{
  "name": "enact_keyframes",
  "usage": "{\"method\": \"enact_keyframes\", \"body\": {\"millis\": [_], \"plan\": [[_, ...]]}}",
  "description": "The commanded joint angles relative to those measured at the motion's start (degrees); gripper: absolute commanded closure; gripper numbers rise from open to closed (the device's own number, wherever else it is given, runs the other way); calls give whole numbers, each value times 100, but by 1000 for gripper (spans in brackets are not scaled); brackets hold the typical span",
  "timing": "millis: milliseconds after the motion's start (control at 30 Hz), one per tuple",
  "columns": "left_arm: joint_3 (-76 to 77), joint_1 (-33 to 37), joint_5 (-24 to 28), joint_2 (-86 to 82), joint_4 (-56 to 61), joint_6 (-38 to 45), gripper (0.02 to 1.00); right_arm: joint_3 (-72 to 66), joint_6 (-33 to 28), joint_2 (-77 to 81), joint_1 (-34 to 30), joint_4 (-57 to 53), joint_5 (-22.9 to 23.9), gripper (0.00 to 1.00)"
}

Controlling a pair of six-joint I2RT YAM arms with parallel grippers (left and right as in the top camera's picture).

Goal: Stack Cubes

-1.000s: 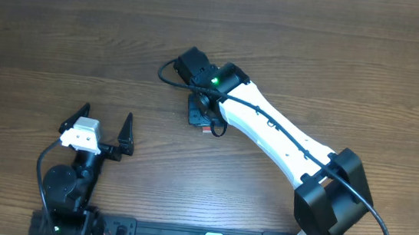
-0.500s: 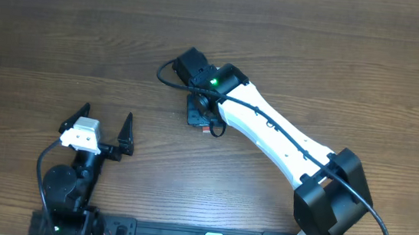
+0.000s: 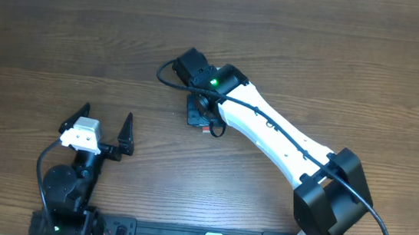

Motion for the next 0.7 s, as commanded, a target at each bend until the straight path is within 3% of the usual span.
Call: {"method": "enact_keyframes", "body": {"millis": [33, 700], "plan": [[-20, 46, 74, -24, -22, 63, 18, -52, 2, 70, 28, 20, 13, 989], [-20, 46, 74, -24, -22, 63, 18, -63, 2, 70, 66, 22, 83, 989]]}}
